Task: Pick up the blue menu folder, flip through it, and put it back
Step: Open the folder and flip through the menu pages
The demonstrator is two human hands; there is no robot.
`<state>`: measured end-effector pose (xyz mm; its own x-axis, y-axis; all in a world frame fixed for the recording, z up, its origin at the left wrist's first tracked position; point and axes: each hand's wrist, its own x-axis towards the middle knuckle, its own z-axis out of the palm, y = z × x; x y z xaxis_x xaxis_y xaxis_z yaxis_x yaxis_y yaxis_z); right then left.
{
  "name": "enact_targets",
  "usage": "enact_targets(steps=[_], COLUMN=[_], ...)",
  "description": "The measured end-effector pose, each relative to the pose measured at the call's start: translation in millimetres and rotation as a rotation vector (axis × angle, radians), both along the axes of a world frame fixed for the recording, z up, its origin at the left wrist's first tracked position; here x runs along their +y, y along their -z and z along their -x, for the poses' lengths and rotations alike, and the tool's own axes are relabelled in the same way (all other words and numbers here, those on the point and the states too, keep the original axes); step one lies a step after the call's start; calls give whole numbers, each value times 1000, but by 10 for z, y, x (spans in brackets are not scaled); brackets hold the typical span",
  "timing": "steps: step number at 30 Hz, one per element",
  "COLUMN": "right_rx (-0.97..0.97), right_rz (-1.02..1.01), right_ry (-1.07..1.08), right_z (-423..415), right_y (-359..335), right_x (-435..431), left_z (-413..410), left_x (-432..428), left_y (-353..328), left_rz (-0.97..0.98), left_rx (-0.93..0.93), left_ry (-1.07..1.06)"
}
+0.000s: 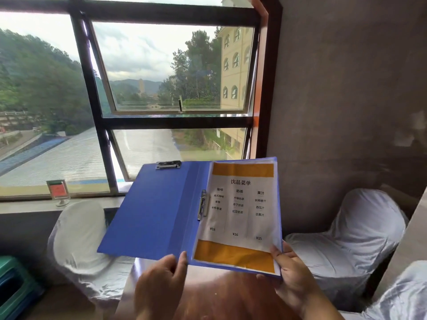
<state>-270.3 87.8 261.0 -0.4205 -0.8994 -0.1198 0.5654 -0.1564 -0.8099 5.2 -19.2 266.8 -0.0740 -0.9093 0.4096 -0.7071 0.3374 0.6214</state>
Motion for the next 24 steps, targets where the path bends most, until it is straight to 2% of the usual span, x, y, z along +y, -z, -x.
enact_targets(steps=[2,3,6,9,12,16,18,22,24], right_rx=[9,11,4,-12,-54,-95,-76,-41,-37], right_rz=[0,2,13,41,65,65,65,75,79], right_ry=[-22,-36,-87,-136,-152,-154,-145,-66,-43], right_z=[-81,-134,-310,-419,-431,-390,-318,-121,-40], right_y=[-9,-19,-56,-90,-95,-93,-92,-106,-125], right_x=[-13,-22,-58,-71,-49,-7,40,126,145], left_z=[138,230,453,516,489,502,477,288,184], left_x=[77,110,174,189,178,126,81,-65,-145], left_y=[-52,-78,-186,-234,-240,-316,-388,-442,-467], left_rz=[349,416,326,254,384,533,460,-27,-238], left_rx=[-26,-61,-265,-300,-230,-244,-72,696,1040], left_ry=[130,216,246,223,281,323,274,69,56])
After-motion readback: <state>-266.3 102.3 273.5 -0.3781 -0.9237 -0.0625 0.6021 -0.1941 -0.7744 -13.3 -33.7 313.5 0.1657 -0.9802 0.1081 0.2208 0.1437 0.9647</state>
